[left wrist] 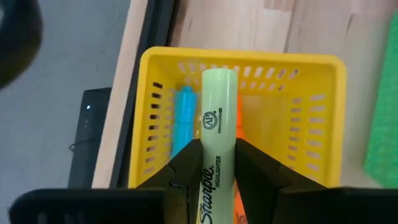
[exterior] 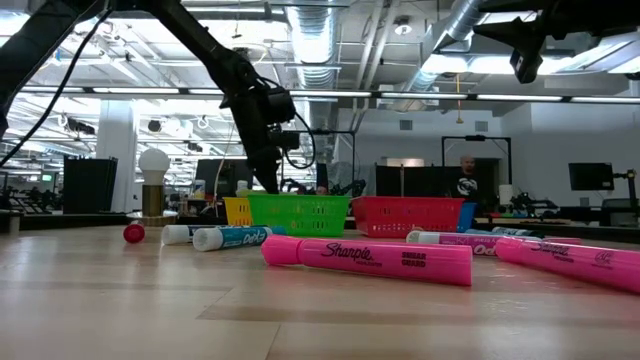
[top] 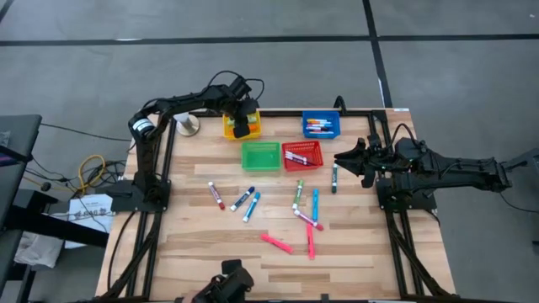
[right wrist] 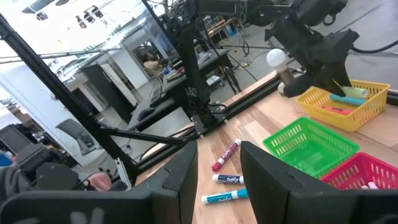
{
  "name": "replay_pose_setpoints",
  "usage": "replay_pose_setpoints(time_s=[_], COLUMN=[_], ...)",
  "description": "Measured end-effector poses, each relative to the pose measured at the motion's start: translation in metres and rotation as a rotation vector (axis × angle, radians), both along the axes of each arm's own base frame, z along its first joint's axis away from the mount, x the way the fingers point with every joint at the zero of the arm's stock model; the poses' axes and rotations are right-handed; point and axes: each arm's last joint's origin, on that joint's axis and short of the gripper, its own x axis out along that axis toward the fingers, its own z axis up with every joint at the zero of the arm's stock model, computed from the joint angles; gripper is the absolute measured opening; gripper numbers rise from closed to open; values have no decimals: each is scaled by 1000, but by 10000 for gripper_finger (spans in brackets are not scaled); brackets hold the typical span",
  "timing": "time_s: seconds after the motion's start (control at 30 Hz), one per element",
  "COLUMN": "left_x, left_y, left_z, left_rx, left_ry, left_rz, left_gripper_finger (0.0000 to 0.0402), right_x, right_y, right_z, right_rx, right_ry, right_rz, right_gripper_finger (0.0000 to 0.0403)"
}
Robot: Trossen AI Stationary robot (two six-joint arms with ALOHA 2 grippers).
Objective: Pick & Place Markers
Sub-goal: Put the green sharpie into the yellow bin
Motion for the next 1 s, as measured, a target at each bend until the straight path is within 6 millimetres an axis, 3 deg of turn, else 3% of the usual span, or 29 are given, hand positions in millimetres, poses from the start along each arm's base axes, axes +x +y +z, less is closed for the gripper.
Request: replay_pose_setpoints(time_s=[0.2,0.5,1.0], left_x=[-2,-15,-12], left_y=[2,-6,-3], left_z=[-1,-27,-26], left_rx=[-13,-66,-33], left_ry=[-11,51,15], left_rz=[1,9,7], left_gripper_finger=[85,86,99], right_x=[0,0,0], right_y=[0,0,0], right_z=[0,0,0], right_rx=[0,0,1], right_ry=[0,0,0], right_rz=[0,0,0], right_gripper_finger=[111,111,111])
